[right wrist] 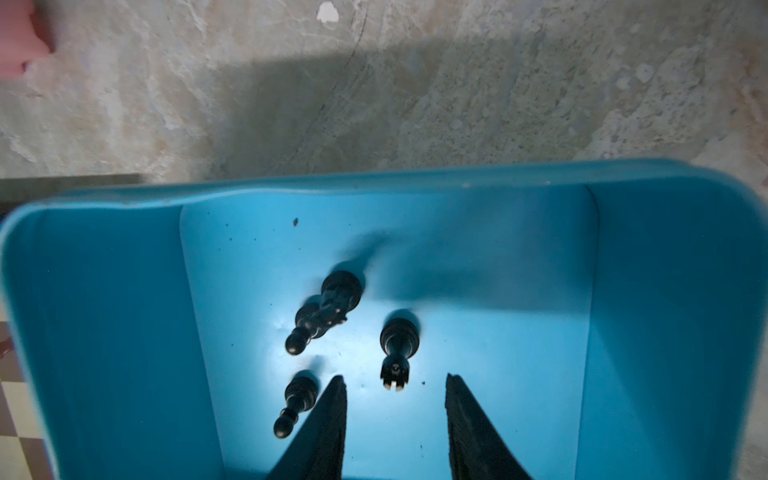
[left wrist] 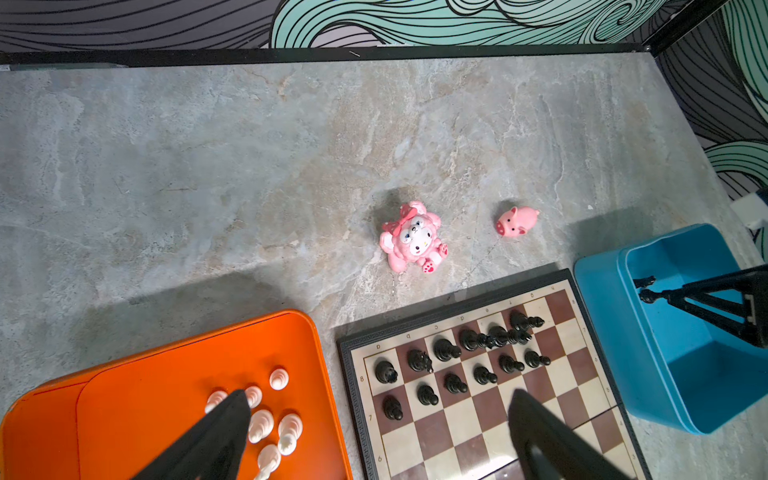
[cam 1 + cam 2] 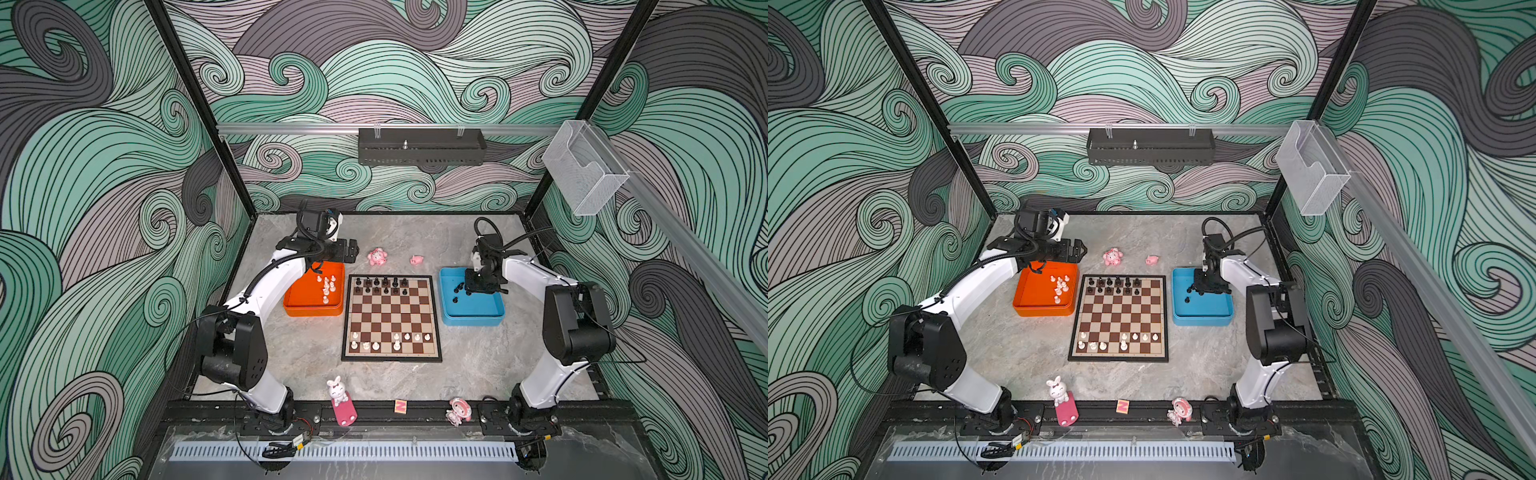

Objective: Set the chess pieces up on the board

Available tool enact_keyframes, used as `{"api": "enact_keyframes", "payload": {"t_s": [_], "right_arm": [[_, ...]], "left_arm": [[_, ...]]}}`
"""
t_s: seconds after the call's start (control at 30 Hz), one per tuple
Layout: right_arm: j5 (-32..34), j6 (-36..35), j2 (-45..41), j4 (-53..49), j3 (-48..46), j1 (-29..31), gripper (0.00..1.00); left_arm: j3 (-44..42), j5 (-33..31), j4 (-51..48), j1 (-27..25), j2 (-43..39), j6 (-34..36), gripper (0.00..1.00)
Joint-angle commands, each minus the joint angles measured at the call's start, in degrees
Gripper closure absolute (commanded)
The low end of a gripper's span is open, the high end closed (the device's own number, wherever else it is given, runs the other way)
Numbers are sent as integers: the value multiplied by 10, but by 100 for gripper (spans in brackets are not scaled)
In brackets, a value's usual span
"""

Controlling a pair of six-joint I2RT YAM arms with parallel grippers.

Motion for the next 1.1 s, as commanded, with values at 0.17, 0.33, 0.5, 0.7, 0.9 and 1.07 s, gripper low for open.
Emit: {"api": "enact_keyframes", "payload": {"t_s": [0.17,0.33,0.5,0.7,0.9,1.07], "right_arm": [[4,-4,15,8,2,1,61],[3,-6,21,9,1,1,65],[1,-5,28,8,3,1,66],[0,-6,33,13,3,1,65],[0,-7,33,21,1,1,67],[1,-7,33,23,0,1,70]], "left_arm": [[20,-7,-21,-4,11,6,1],[22,-4,-22,-4,14,5,1],[23,-3,-22,-3,17,4,1],[23,-3,-22,-4,21,5,1],[23,-3,-22,-6,22,4,1],[23,-3,-22,-5,24,4,1]]}}
